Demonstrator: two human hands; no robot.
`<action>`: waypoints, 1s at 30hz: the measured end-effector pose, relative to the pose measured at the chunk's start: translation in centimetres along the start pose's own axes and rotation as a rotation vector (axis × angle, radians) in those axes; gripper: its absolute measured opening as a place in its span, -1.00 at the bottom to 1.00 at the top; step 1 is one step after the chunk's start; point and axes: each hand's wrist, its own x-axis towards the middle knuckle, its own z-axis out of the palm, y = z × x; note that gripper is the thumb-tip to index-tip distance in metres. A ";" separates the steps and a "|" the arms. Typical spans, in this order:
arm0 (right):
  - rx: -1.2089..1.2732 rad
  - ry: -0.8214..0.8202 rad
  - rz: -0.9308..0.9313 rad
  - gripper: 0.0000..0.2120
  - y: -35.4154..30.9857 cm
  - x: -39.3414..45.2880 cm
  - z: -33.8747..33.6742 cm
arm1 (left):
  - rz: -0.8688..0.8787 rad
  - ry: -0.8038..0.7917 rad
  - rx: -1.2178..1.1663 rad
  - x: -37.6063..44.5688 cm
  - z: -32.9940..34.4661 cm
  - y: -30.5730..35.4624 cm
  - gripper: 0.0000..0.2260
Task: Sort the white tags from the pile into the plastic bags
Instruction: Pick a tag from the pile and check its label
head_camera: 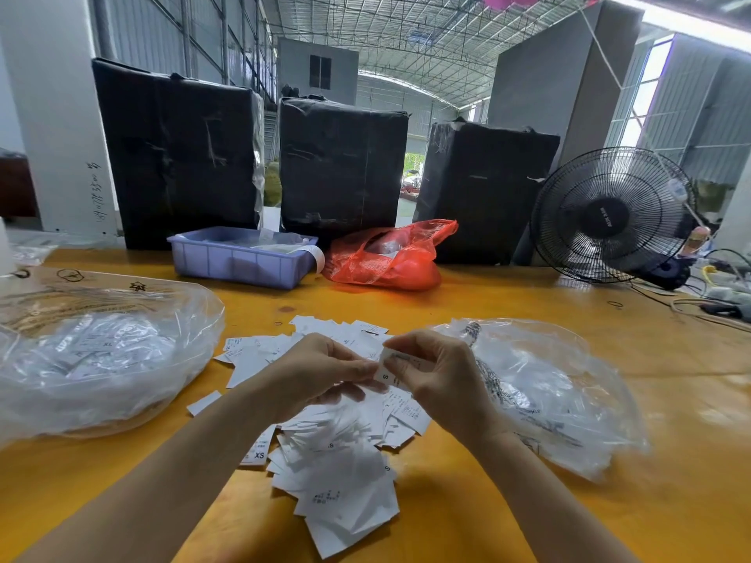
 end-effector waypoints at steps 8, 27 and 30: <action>0.047 0.082 0.003 -0.86 -0.4 0.2 -0.6 | -0.005 -0.011 -0.018 -0.1 0.0 0.1 -0.90; -0.037 -0.074 0.003 -0.88 -0.8 -0.3 -0.2 | -0.019 0.002 -0.048 -0.1 0.1 0.1 -0.84; 0.029 -0.106 0.084 -0.89 -0.8 -0.1 -0.3 | -0.015 0.047 -0.044 0.0 0.2 0.1 -0.83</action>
